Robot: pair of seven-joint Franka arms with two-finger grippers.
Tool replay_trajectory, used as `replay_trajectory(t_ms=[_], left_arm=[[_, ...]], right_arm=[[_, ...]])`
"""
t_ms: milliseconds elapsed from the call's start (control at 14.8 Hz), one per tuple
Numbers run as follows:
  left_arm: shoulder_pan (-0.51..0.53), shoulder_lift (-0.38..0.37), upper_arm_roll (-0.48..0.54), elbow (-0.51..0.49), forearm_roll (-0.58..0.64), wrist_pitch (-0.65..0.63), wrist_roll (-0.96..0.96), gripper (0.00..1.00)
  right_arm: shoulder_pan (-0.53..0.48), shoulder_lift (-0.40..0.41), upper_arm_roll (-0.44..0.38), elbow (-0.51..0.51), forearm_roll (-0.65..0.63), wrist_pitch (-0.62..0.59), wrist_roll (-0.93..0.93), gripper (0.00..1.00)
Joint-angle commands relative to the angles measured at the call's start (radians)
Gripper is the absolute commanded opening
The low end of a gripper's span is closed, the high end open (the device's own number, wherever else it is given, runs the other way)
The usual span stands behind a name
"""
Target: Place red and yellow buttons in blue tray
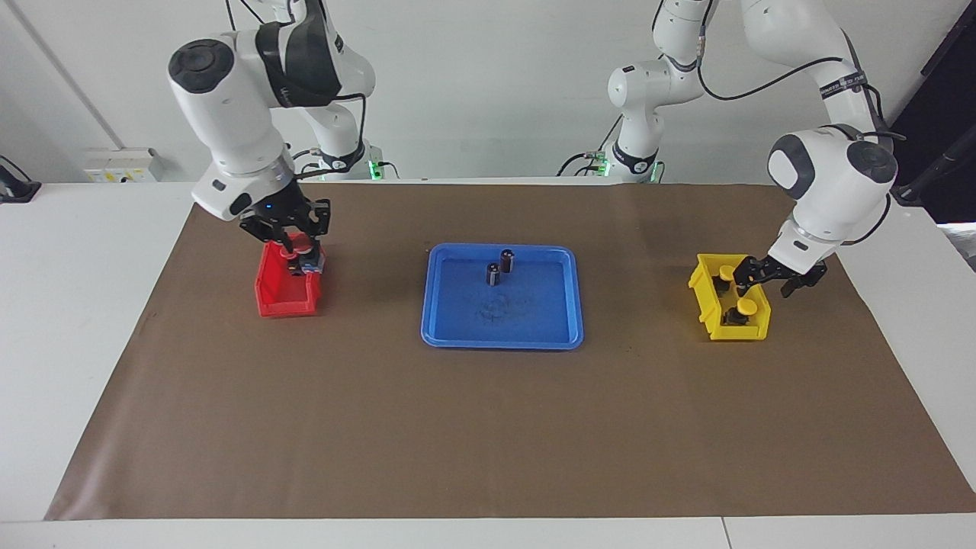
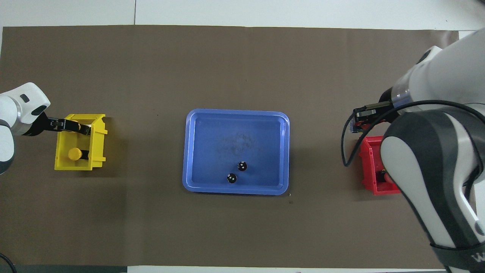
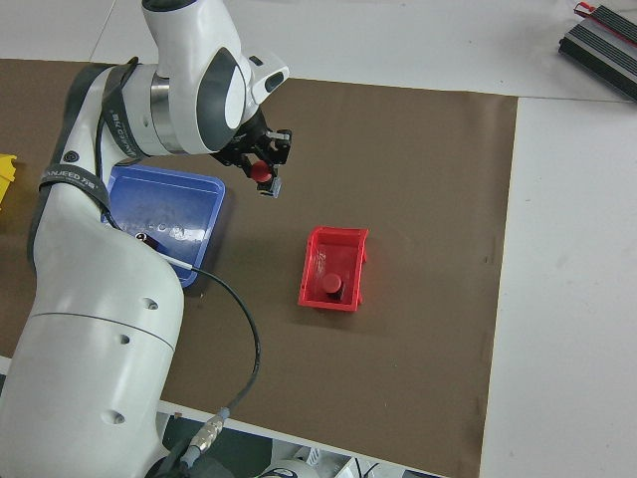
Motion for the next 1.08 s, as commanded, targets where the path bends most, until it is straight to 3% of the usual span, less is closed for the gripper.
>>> replay_trajectory(t_ms=[0, 135, 271, 610, 1016], left_arm=[[-0.007, -0.003, 0.003, -0.01, 0.008, 0.041, -0.012, 0.86], [-0.007, -0.003, 0.002, -0.01, 0.006, 0.047, -0.028, 0.75], [-0.019, -0.003, 0.0, -0.012, 0.005, 0.053, -0.061, 0.68], [-0.047, 0.02, 0.0, -0.018, 0.003, 0.07, -0.112, 0.67], [-0.039, 0.024, 0.002, -0.018, 0.003, 0.081, -0.118, 0.67]], right_arm=[[0.105, 0.074, -0.002, 0.046, 0.015, 0.079, 0.193, 0.21], [0.193, 0.18, -0.002, 0.11, 0.003, 0.154, 0.321, 0.21], [0.251, 0.24, -0.002, 0.108, -0.004, 0.22, 0.401, 0.21], [0.36, 0.372, -0.002, 0.123, -0.075, 0.329, 0.587, 0.21], [0.365, 0.372, -0.002, 0.058, -0.077, 0.357, 0.585, 0.22]])
